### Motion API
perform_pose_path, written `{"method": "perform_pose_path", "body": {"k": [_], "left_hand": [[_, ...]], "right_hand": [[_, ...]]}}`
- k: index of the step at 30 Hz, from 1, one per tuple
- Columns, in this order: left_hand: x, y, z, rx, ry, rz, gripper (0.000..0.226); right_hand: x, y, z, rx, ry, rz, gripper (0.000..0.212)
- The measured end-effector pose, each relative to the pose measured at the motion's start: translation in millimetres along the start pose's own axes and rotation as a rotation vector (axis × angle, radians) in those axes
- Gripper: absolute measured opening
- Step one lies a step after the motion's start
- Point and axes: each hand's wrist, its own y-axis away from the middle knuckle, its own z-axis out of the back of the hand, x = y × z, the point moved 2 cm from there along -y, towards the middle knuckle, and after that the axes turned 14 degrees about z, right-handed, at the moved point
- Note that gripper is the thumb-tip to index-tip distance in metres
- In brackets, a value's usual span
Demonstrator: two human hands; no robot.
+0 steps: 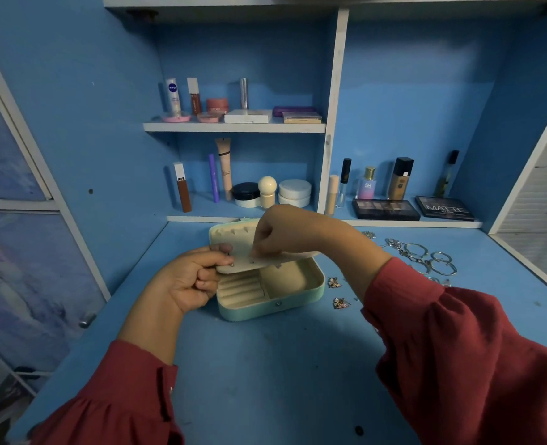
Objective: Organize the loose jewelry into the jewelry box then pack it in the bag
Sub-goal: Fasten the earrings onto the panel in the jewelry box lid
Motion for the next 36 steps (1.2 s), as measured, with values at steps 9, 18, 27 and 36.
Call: {"method": "perform_pose_path", "body": {"k": [9,18,27,36], "left_hand": [[-2.1,4.0,-3.2,-0.017,-0.048,-0.063,0.014],[-5.3,1.1,-5.1,-0.019,-0.03,-0.211,0.047],[-6.0,-4.2,-3.6,-0.049,0.02,-0.284,0.052],[-5.7,-9.2,-2.5,-0.109,0.072,-0.326,0.027]], "right_hand": [[-68.1,75.7,19.5,-0.319,-0.172,-0.12,0.011],[-101.6,116.7,5.8,-0.344,-0.257,-0.278,0.009],[-108.3,115.1,-7.7,-0.241,-0.196,-0.311,0.016],[-114.3,125.6,-4.0,-0.132,-0.147,-0.37,0.014]]}}
